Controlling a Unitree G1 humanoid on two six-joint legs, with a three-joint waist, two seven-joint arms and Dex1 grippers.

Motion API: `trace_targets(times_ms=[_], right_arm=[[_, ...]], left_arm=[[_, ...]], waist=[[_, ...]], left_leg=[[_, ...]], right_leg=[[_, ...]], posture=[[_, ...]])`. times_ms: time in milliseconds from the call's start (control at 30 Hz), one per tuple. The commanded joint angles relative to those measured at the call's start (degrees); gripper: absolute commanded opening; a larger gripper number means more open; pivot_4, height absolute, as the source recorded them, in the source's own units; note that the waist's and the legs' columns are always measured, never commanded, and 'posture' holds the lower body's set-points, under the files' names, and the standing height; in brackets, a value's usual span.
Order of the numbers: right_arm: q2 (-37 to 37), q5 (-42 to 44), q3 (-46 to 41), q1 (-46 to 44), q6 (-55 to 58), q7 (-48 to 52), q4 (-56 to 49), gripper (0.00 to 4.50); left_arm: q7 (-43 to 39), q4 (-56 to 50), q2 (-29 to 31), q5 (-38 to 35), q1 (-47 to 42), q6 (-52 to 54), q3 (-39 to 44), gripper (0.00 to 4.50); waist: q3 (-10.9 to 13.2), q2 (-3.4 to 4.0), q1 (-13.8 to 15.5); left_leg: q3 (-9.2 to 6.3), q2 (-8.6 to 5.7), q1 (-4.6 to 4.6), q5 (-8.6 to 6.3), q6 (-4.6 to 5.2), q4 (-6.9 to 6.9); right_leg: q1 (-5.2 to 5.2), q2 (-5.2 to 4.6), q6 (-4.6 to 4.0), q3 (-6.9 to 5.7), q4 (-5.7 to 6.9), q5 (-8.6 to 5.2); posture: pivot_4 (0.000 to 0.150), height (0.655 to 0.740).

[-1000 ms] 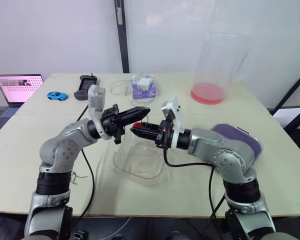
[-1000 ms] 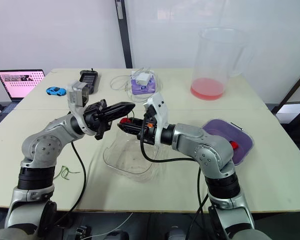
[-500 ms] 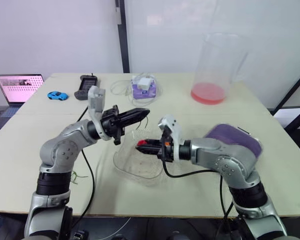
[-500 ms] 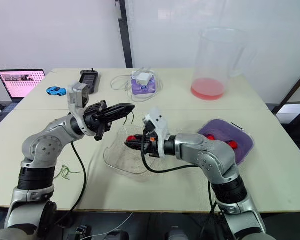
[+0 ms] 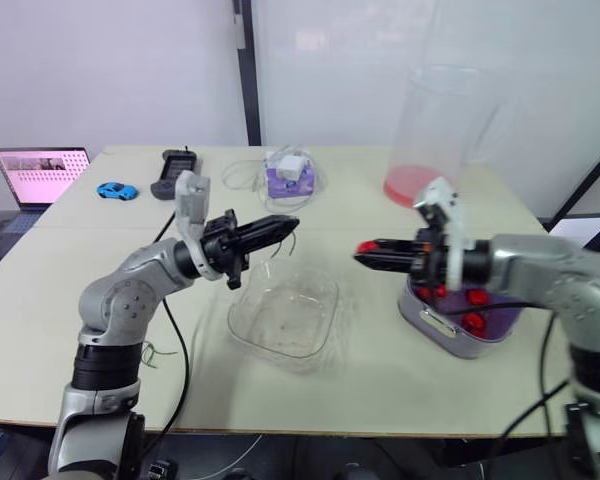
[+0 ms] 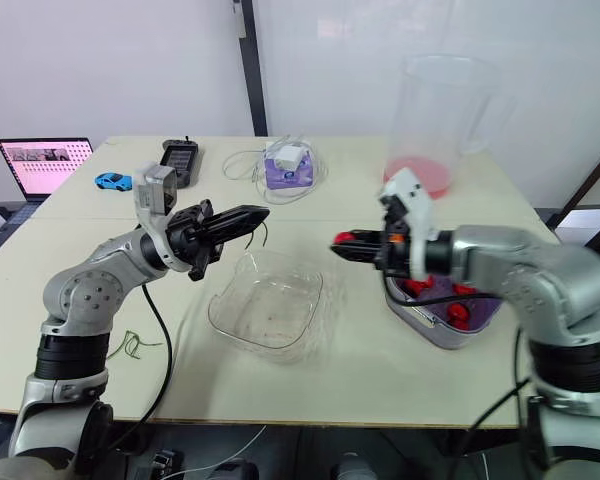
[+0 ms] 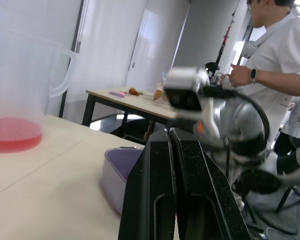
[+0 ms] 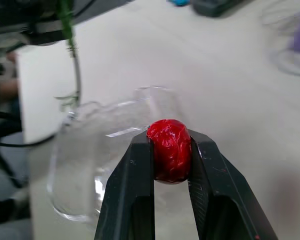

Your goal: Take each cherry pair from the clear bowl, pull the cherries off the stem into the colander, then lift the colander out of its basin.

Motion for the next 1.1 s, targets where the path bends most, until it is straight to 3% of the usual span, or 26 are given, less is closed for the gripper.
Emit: trace_targets(times_ms=[33, 167, 367, 633, 667, 733, 867, 1100], right_arm=[[-12.0, -9.4, 0.8, 2.4, -8.0, 7.7, 7.9, 0.44], [-18.6, -15.9, 4.1, 7.4, -14.5, 13.3, 14.3, 0.44], [-17.9, -20.5, 5.5, 10.9, -18.8, 15.0, 17.5, 0.44], [-18.2, -21.1, 4.0, 10.4, -18.1, 16.4, 17.3, 4.26], [-19.8, -21.7, 3.5, 10.1, -19.0, 17.6, 17.4, 4.46], [-21.8, -21.8, 2.3, 8.8, -19.9, 19.4, 17.8, 4.46], [-17.9, -11.7, -1.6, -2.8, -14.1, 23.0, 16.6, 4.46], [-6.3, 1.3, 1.6, -18.7, -5.3, 25.8, 9.2, 4.46]], left_arm=[[-0.2, -1.1, 1.0, -0.5, -0.1, -1.3, 1.7, 0.00], [0.1, -1.3, 1.2, -0.5, 0.3, -1.4, 1.7, 0.00], [0.4, -1.8, 1.5, -0.3, 1.0, -1.7, 1.7, 0.00], [0.9, -2.4, 1.9, -0.7, 1.2, -1.4, 1.9, 0.00], [1.0, -2.5, 2.1, -0.8, 1.1, -1.3, 1.9, 0.00], [1.1, -2.6, 2.5, -0.9, 1.0, -1.1, 2.0, 0.00], [1.6, -3.7, 5.2, -0.2, 1.7, -0.9, 2.8, 0.00], [3.3, -5.1, 17.9, 4.8, 4.8, -0.3, 7.0, 0.00]], waist=[[0.0, -0.01, 0.0], [0.0, -0.01, -0.3], [0.0, 0.06, -0.2], [0.0, 0.06, -0.1], [0.0, 0.06, -0.1], [0.1, 0.12, -0.1], [0.1, 0.22, -0.6], [0.1, 0.20, -0.3]], left_leg=[[0.02, 0.00, -0.01, -0.01, 0.01, 0.03], [0.05, 0.02, 0.04, -0.06, 0.10, 0.03], [0.09, 0.02, 0.06, -0.05, 0.10, 0.04], [0.08, 0.02, 0.04, -0.05, 0.08, 0.05], [0.08, 0.02, 0.05, -0.05, 0.08, 0.05], [0.09, 0.01, 0.05, -0.05, 0.08, 0.05], [0.13, 0.02, 0.08, -0.05, 0.08, 0.04], [0.07, 0.08, 0.06, -0.05, 0.08, 0.00]], right_leg=[[0.01, -0.01, 0.00, 0.01, -0.04, 0.00], [0.10, 0.01, 0.01, 0.03, -0.19, 0.00], [0.09, 0.01, 0.01, 0.08, -0.17, 0.01], [0.10, -0.01, 0.01, 0.07, -0.18, 0.01], [0.10, -0.01, 0.02, 0.07, -0.18, 0.01], [0.10, -0.02, 0.02, 0.07, -0.18, 0.01], [0.09, -0.01, 0.01, 0.11, -0.17, 0.01], [0.08, 0.04, 0.01, 0.07, -0.20, 0.01]], posture=[[0.150, 0.7332], [0.150, 0.7332], [0.150, 0.7332], [0.150, 0.7332], [0.150, 0.7332], [0.150, 0.7332], [0.150, 0.7332], [0.150, 0.7332]])
